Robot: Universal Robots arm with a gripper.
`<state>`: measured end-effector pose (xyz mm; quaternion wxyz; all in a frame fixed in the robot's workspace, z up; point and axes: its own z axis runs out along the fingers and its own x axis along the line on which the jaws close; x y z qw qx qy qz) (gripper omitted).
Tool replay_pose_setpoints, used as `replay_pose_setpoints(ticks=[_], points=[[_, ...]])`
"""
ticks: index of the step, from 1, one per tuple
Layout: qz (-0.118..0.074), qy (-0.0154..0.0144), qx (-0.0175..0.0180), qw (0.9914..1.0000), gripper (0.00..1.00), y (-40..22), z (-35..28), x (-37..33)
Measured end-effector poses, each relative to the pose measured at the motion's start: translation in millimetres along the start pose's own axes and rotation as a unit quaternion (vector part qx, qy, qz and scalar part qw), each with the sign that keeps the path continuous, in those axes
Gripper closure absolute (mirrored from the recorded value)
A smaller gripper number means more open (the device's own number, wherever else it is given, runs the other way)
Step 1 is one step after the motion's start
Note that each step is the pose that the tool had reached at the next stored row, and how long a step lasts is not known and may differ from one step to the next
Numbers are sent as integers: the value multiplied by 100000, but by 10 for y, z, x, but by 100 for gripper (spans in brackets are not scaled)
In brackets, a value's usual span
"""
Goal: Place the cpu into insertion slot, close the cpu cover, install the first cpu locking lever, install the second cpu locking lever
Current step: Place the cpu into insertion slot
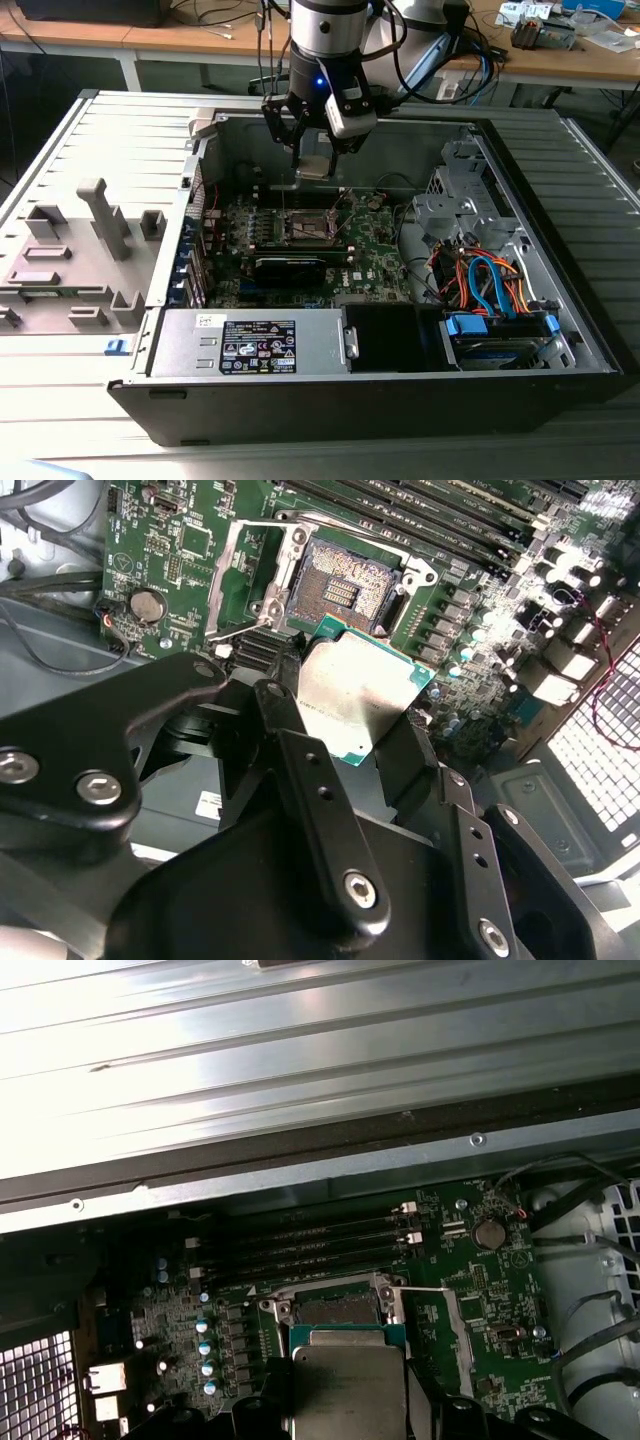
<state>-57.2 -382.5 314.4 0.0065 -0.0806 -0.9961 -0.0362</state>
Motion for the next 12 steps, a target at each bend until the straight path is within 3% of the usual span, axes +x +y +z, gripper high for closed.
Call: replay_pose_setpoints(ticks=[12], points=[[463,-30,-10,99999,45,0,1,0]])
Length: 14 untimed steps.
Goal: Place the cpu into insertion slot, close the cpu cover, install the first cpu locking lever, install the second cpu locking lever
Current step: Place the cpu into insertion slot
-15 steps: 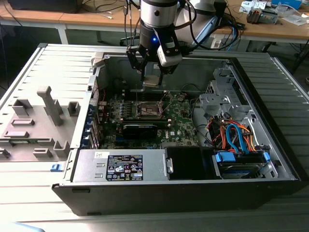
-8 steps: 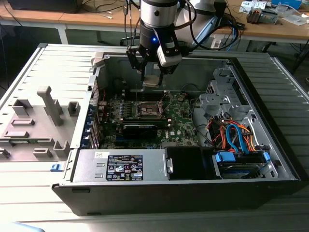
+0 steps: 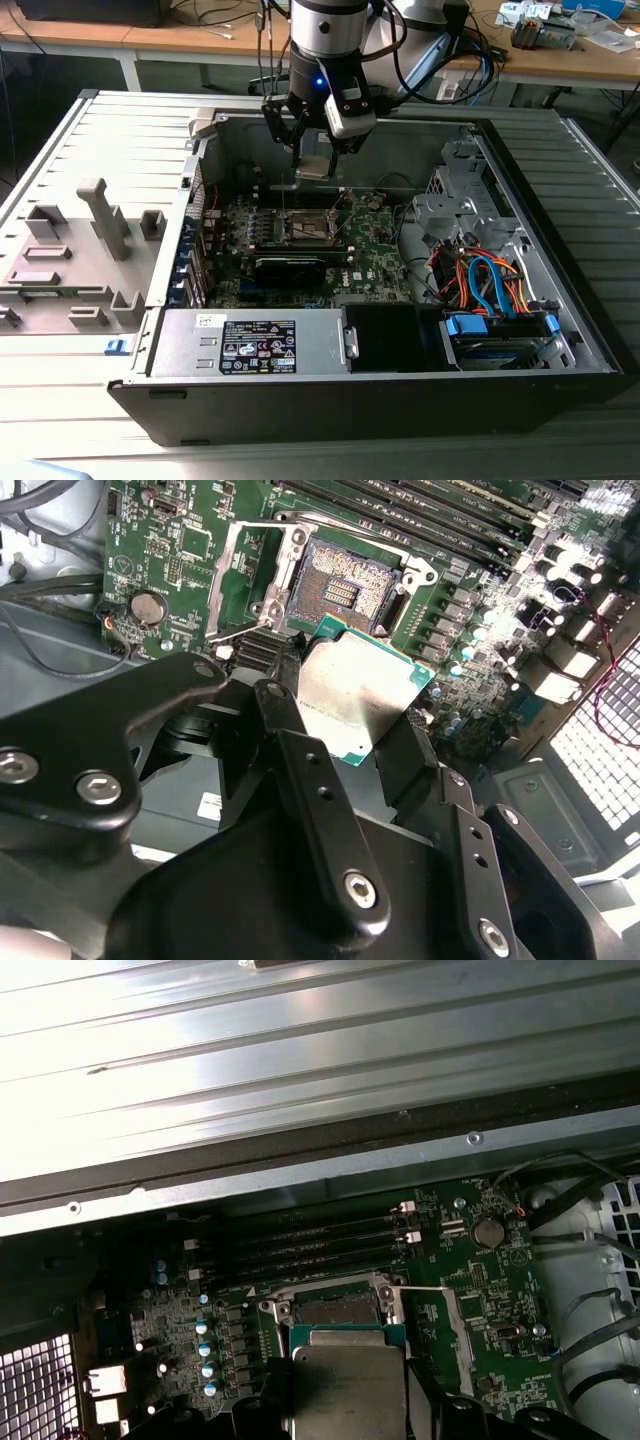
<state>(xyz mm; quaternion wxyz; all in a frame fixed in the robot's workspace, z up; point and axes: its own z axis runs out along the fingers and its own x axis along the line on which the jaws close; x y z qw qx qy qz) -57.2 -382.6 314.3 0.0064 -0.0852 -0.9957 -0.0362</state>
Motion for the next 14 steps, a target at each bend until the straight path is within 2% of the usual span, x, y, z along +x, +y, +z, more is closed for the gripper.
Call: replay_pose_setpoints(ticks=[14], points=[[516,-81,219,99998,45,-1,10,0]])
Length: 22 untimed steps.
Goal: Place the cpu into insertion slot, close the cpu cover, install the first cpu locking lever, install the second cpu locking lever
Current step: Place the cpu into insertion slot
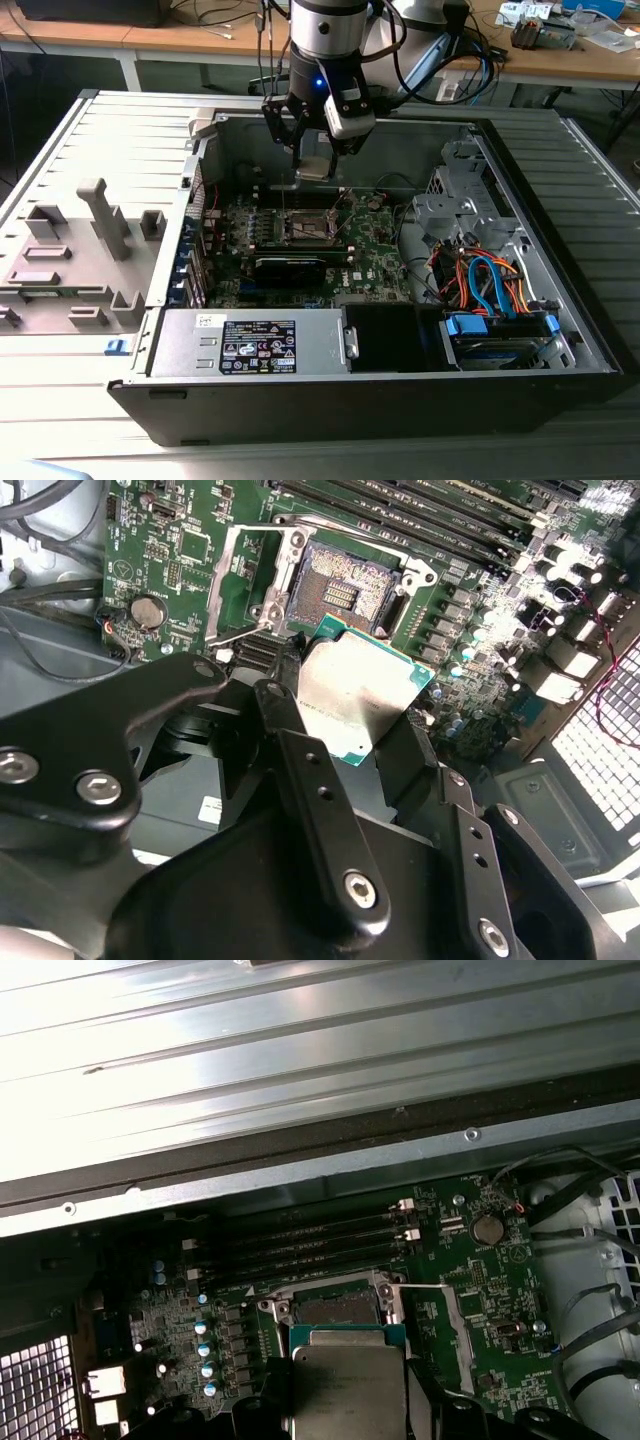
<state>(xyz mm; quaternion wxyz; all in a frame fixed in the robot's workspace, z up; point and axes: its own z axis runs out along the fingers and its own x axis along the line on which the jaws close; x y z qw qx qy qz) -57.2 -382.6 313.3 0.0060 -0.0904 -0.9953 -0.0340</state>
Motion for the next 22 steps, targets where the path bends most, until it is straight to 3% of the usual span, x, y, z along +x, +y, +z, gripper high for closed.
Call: replay_pose_setpoints(ticks=[22], points=[[2163,-158,75,99976,45,0,9,0]])
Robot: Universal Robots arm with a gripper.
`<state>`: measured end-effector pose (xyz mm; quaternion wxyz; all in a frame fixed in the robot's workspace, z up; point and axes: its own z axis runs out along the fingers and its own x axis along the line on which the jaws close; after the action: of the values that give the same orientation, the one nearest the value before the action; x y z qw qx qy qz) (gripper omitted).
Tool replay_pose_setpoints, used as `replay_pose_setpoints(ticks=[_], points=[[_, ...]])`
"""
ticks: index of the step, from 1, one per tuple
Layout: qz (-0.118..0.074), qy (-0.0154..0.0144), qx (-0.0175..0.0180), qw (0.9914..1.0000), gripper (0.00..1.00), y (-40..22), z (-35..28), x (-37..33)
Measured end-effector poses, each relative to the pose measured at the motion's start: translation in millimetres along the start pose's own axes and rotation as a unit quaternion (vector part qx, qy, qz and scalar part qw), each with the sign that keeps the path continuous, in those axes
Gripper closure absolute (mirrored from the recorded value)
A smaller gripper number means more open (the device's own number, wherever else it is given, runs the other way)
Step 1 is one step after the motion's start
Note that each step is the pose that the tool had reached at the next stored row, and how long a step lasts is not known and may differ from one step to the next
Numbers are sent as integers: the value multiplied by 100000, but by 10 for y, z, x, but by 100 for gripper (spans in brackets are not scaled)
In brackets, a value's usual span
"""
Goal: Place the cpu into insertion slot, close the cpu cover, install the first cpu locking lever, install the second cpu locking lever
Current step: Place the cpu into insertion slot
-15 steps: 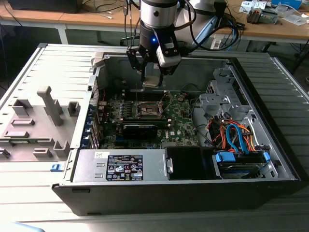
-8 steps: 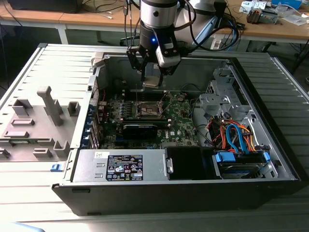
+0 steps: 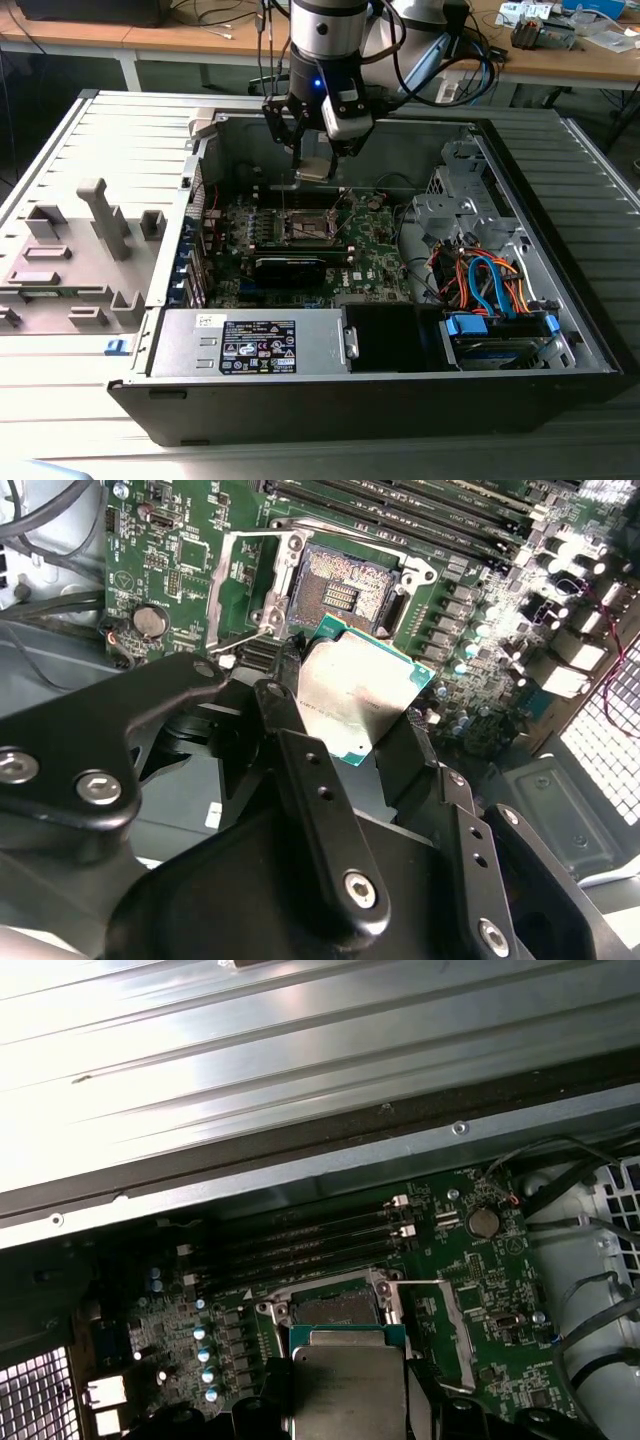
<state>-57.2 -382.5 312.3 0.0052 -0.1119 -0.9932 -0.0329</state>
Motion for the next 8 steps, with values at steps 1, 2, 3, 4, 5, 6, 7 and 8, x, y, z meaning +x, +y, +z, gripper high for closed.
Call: replay_pose_setpoints(ticks=[1,2,3,4,5,6,7,8], points=[[78,-7,-1,100000,45,0,0,0],[219,-16,-4,100000,45,0,1,0],[342,-24,-10,99999,45,0,2,0],[481,-32,-9,99999,45,0,3,0],[636,-41,-13,99998,45,0,4,0],[705,-46,-14,99998,45,0,4,0],[781,-49,-14,99997,45,0,5,0],[881,-58,-16,99996,45,0,5,0]])
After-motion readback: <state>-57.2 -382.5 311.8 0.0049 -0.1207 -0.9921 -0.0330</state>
